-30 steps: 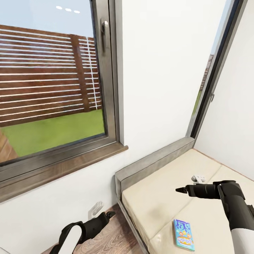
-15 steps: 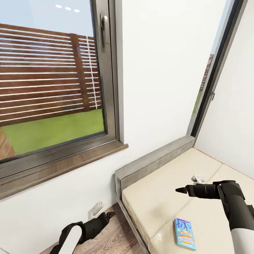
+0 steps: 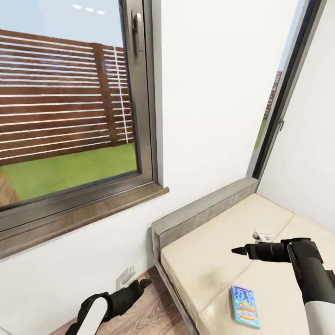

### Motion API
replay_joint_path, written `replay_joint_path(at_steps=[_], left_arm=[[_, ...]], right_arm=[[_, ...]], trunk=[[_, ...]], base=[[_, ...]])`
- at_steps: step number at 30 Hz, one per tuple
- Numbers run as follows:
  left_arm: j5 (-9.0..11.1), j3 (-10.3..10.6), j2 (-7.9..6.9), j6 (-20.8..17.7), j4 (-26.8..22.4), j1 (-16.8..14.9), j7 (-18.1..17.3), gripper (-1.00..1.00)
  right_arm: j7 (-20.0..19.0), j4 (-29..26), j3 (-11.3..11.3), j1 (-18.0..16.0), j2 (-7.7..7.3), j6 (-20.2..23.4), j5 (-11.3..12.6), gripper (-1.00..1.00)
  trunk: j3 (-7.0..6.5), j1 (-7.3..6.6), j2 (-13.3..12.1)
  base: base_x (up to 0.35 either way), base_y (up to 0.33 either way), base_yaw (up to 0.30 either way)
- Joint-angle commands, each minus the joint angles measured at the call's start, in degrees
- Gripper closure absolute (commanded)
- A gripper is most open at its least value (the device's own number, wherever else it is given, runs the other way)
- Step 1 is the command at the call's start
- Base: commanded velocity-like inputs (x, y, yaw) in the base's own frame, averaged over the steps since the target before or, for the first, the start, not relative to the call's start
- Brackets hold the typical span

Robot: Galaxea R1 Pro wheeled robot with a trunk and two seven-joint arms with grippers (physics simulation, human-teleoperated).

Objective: Put all the toys in the child's room - the three board games (two on the bed and one on the table), the two jigsaw puzzles on the table, and the tennis ball on the table - inside the toy box on the table in the child's room.

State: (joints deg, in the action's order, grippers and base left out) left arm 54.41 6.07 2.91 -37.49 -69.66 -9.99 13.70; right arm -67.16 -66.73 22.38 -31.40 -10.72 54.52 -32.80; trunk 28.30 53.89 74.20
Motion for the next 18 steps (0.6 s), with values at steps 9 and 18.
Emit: replay_joint_path(at_steps=[9,18], left_arm=[[0.6,0.0,0.00,-0.1,-0.1,0.0,0.5,-1.00],[0.3,0.1,-0.21,0.1,0.0,0.2,0.0,-1.00]], right_arm=[[-0.5,-0.2,0.3,-0.1,0.01,0.3,-0.4,-1.00],[-0.5,-0.2,0.4,-0.1,-0.01,0.3,-0.3,-1.00]], trunk=[[1.68,1.98,3.7],[2.04,2.42,4.5]], base=[[0.000,0.000,0.010],[0.000,0.000,0.021]])
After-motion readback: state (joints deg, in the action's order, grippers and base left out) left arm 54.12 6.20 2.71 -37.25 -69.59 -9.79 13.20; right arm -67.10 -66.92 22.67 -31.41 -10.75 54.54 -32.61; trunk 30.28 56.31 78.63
